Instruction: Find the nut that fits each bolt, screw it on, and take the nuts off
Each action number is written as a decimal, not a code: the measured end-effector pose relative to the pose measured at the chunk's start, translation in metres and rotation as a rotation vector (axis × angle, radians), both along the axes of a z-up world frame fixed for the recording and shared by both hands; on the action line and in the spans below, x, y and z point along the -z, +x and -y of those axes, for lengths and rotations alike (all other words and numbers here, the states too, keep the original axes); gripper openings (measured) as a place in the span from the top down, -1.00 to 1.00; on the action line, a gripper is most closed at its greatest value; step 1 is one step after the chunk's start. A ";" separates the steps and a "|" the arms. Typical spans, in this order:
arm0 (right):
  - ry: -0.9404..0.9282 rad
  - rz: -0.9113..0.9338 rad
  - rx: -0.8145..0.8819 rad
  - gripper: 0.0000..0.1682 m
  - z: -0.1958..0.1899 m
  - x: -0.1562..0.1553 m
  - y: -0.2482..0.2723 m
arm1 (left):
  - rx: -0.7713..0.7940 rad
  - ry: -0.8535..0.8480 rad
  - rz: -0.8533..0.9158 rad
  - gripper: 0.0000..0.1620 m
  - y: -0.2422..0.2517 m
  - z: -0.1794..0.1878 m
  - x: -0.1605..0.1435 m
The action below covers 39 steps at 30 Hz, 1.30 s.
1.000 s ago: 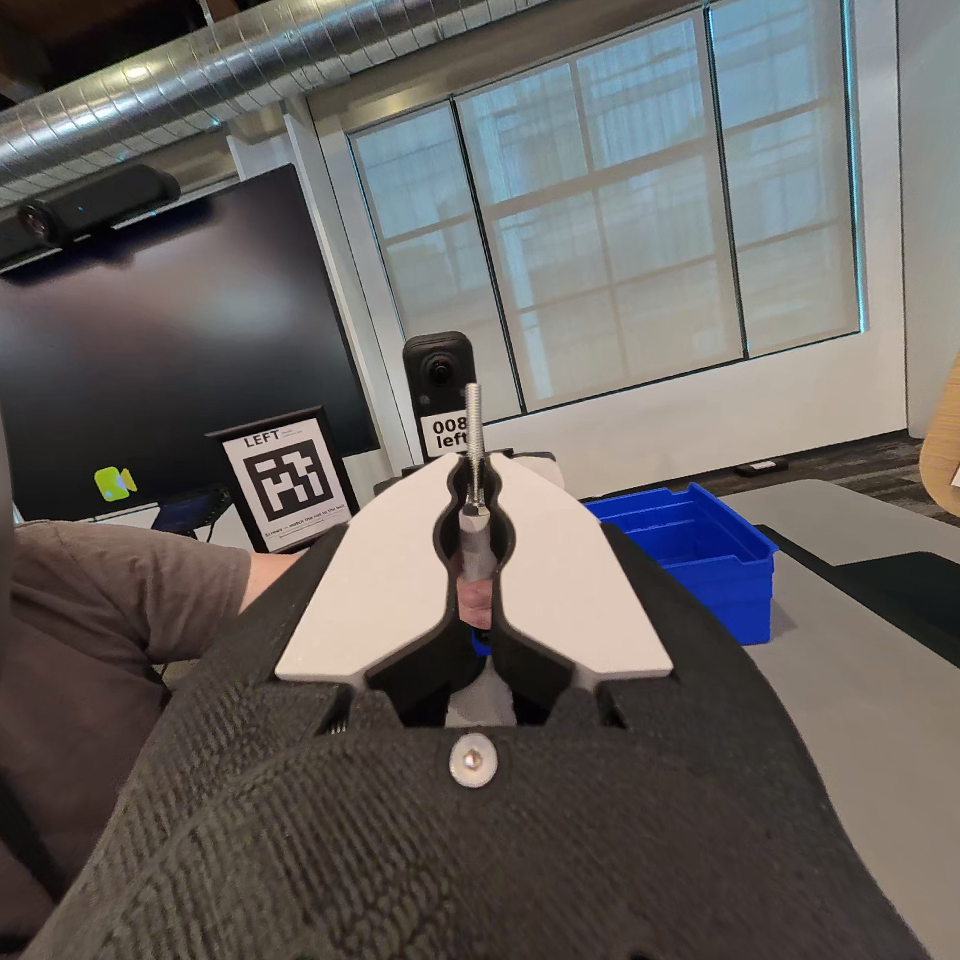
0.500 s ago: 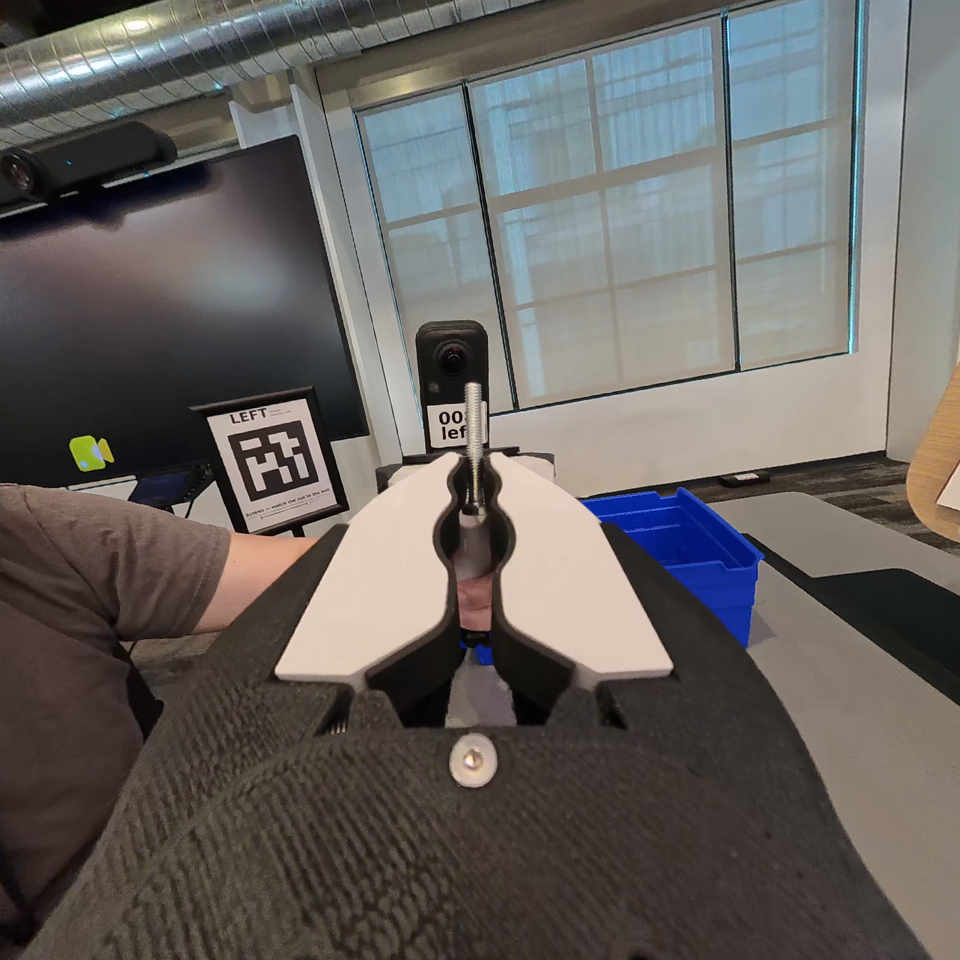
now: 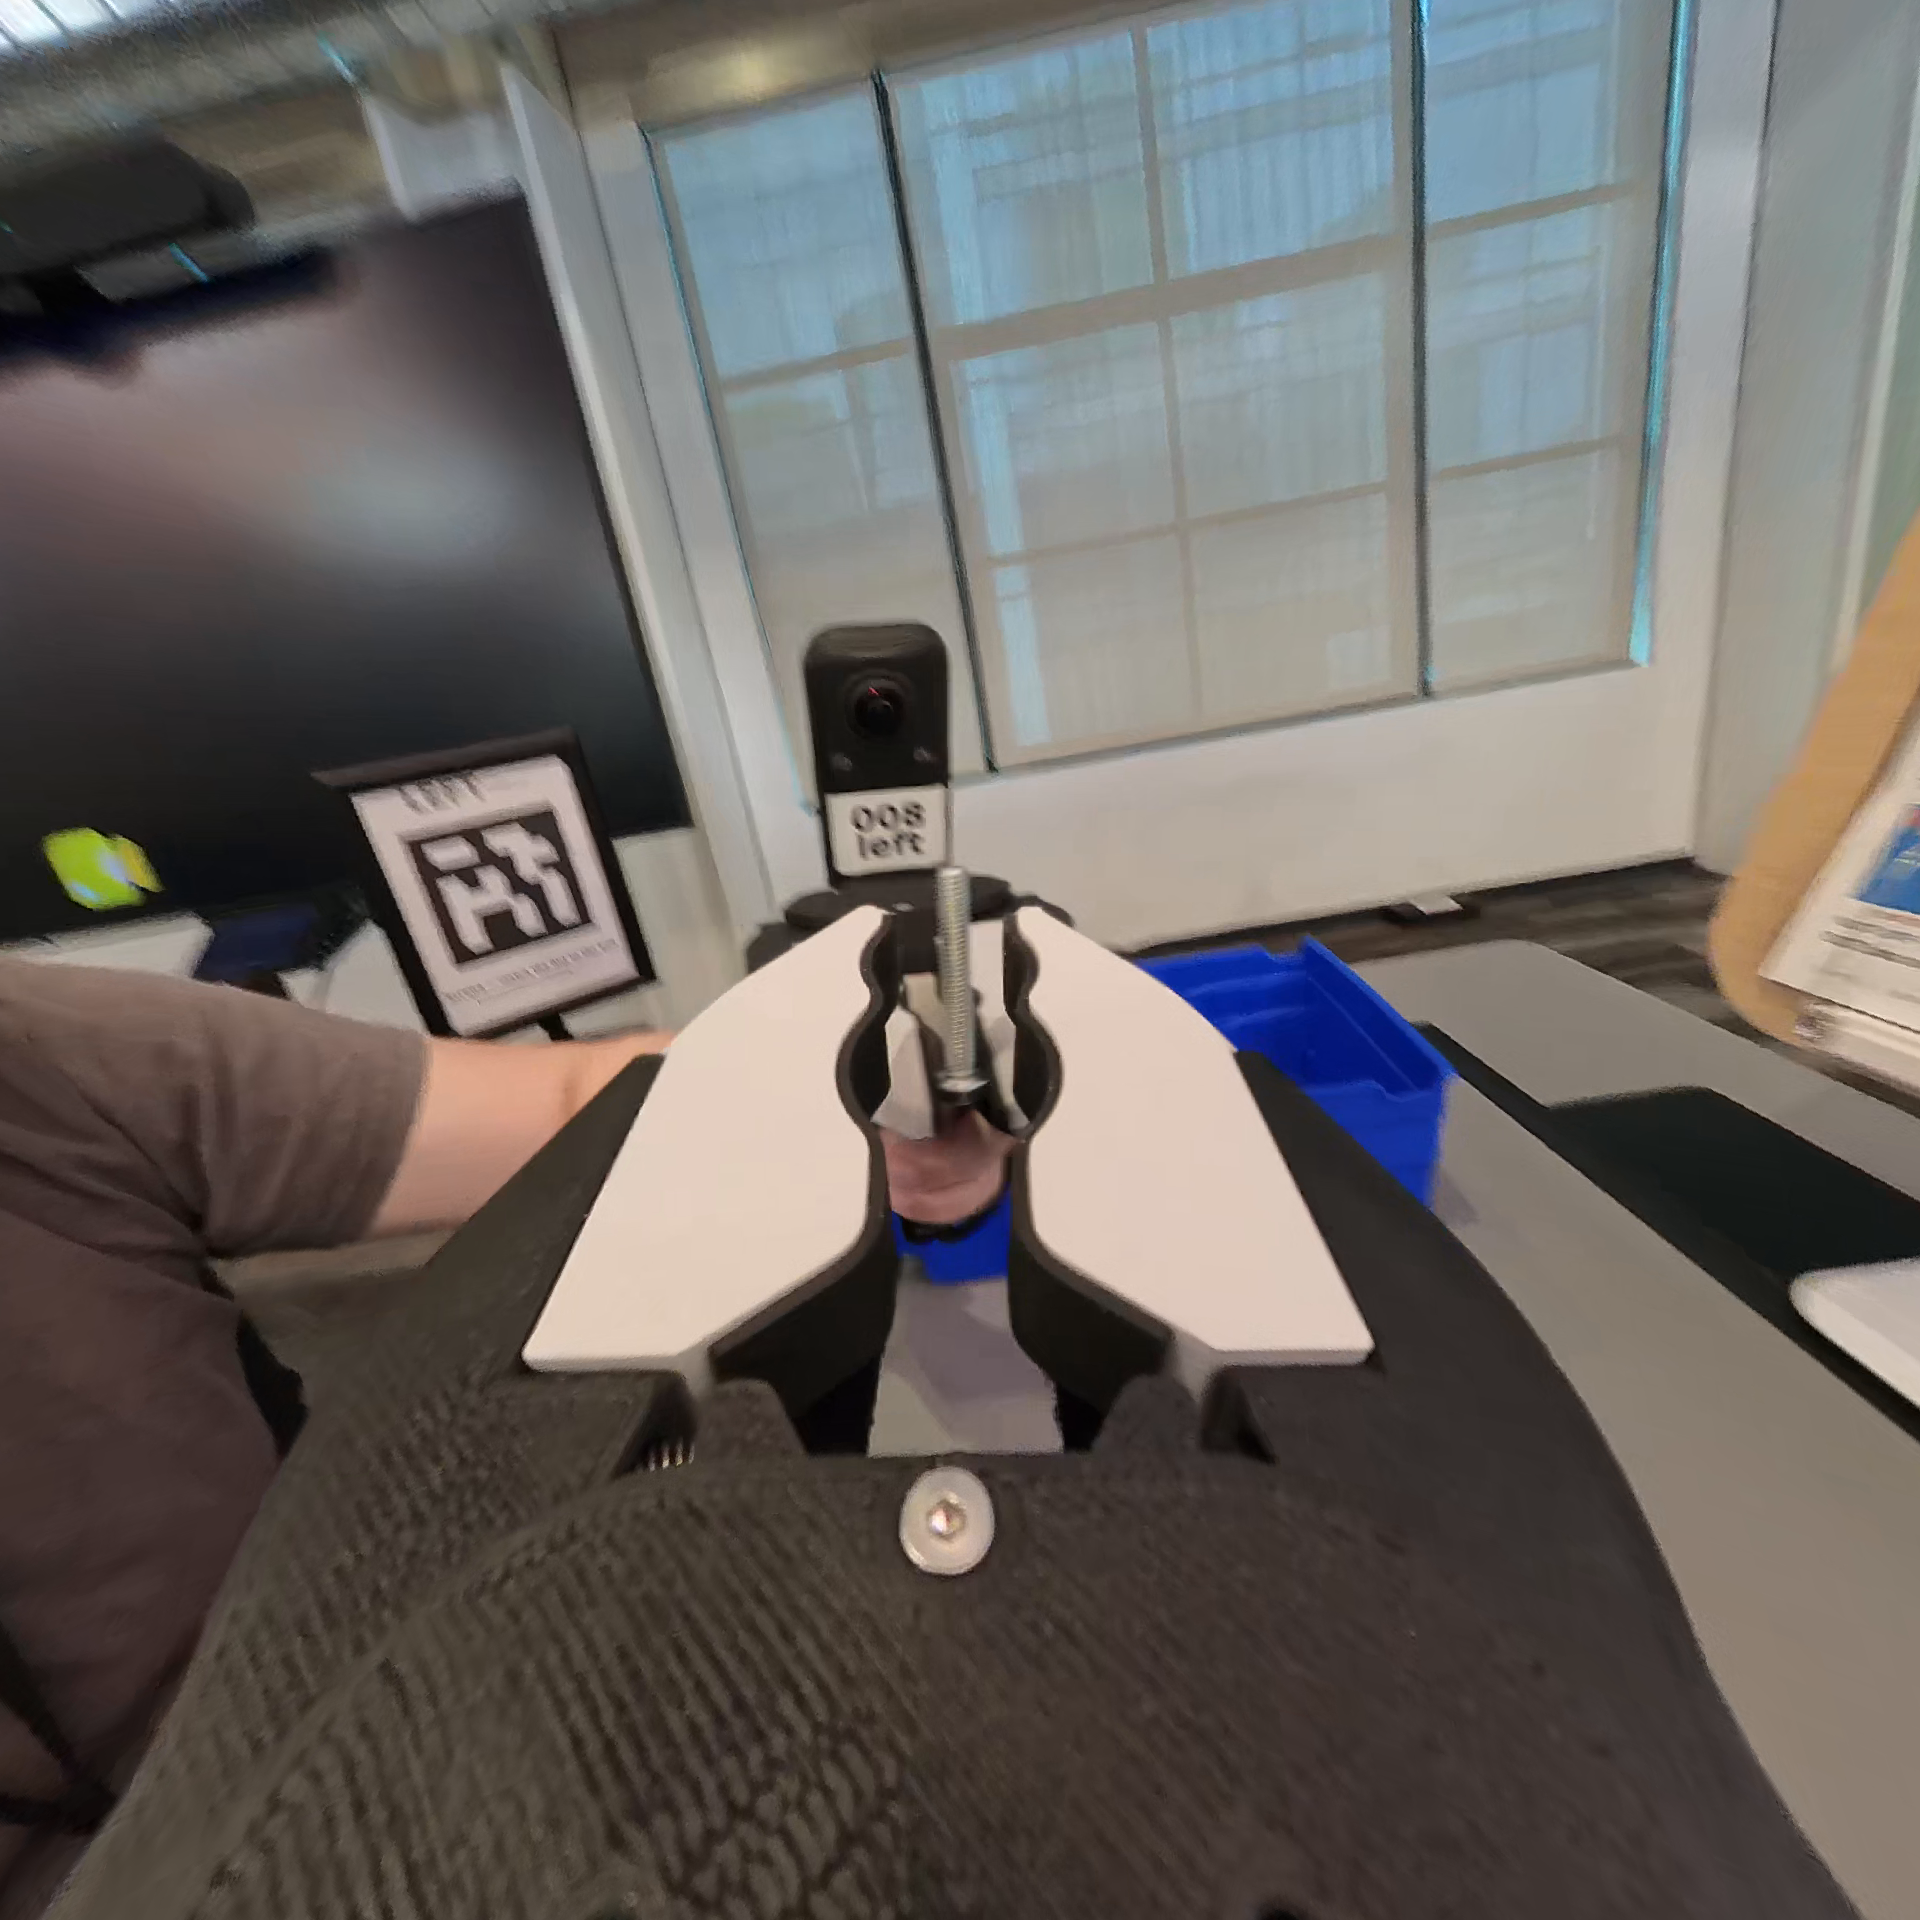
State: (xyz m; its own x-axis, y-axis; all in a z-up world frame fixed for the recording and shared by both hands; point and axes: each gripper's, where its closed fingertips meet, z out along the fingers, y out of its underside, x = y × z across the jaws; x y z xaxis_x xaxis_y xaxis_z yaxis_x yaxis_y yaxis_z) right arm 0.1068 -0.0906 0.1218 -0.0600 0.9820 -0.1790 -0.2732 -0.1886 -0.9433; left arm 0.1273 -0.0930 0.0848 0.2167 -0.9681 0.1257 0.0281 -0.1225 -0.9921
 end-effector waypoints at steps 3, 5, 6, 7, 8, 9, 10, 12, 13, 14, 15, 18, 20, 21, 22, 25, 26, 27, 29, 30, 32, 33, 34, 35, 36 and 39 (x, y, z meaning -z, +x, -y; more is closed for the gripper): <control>0.032 0.093 0.041 0.77 -0.001 0.005 -0.001 | 0.008 0.002 -0.026 0.88 0.002 0.002 0.005; 0.062 0.136 0.056 0.93 0.000 0.008 -0.001 | 0.014 0.000 -0.045 0.88 0.003 0.003 0.008; 0.083 0.144 0.058 0.92 0.002 0.008 -0.001 | 0.013 0.005 -0.043 0.88 0.003 0.003 0.008; 0.095 0.156 0.068 0.92 0.002 0.008 -0.001 | 0.015 0.001 -0.043 0.88 0.004 0.003 0.009; 0.100 0.166 0.072 0.92 0.002 0.009 -0.001 | 0.017 -0.004 -0.040 0.88 0.003 0.003 0.009; 0.091 0.176 0.065 0.93 0.003 0.009 -0.002 | 0.032 -0.009 -0.035 0.87 0.003 0.005 0.008; 0.072 0.191 0.056 0.93 0.003 0.010 -0.002 | 0.045 -0.023 -0.030 0.81 0.003 0.006 0.007; 0.036 0.221 0.061 0.93 0.002 0.012 -0.002 | 0.027 -0.071 -0.028 0.72 0.001 0.001 0.005; 0.018 0.232 0.065 0.93 0.001 0.012 -0.002 | 0.028 -0.094 -0.018 0.72 0.000 0.000 0.003; -0.003 0.241 0.066 0.93 0.001 0.013 -0.003 | 0.038 -0.105 -0.004 0.72 0.000 0.000 0.000; -0.025 0.246 0.067 0.93 0.000 0.013 -0.003 | 0.035 -0.117 0.010 0.72 -0.001 -0.002 -0.002; -0.090 0.241 0.058 0.93 -0.001 0.015 -0.005 | 0.077 -0.169 -0.002 0.74 0.003 -0.001 0.000; -0.123 0.228 0.060 0.93 -0.004 0.015 -0.004 | 0.102 -0.197 -0.016 0.80 0.007 -0.002 0.005; -0.134 0.224 0.058 0.93 -0.005 0.015 -0.004 | 0.111 -0.205 -0.005 0.84 0.008 -0.002 0.005; -0.146 0.221 0.054 0.93 -0.006 0.016 -0.003 | 0.116 -0.214 0.009 0.86 0.009 -0.003 0.004; -0.179 0.213 0.044 0.93 -0.010 0.018 -0.001 | 0.145 -0.240 0.015 0.93 0.011 -0.004 0.005; -0.186 0.212 0.044 0.93 -0.011 0.018 0.000 | 0.145 -0.241 0.010 0.94 0.011 -0.005 0.006; -0.190 0.210 0.045 0.93 -0.013 0.019 0.001 | 0.139 -0.238 0.006 0.94 0.011 -0.006 0.006; -0.201 0.201 0.041 0.93 -0.014 0.019 0.002 | 0.136 -0.231 0.002 0.93 0.011 -0.007 0.007; -0.206 0.200 0.039 0.93 -0.015 0.019 0.002 | 0.135 -0.230 -0.004 0.93 0.011 -0.007 0.007; -0.205 0.203 0.039 0.93 -0.015 0.020 0.002 | 0.142 -0.224 -0.030 0.93 0.011 -0.007 0.010; -0.203 0.207 0.039 0.93 -0.015 0.021 0.002 | 0.141 -0.223 -0.036 0.93 0.011 -0.007 0.011; -0.200 0.212 0.041 0.93 -0.015 0.021 0.001 | 0.136 -0.224 -0.042 0.93 0.010 -0.008 0.012; -0.196 0.218 0.045 0.93 -0.016 0.022 0.001 | 0.131 -0.222 -0.048 0.93 0.009 -0.008 0.013; -0.191 0.225 0.046 0.93 -0.016 0.023 0.001 | 0.129 -0.217 -0.056 0.93 0.009 -0.008 0.014; -0.179 0.238 0.059 0.93 -0.017 0.026 -0.001 | 0.110 -0.203 -0.071 0.93 0.006 -0.010 0.017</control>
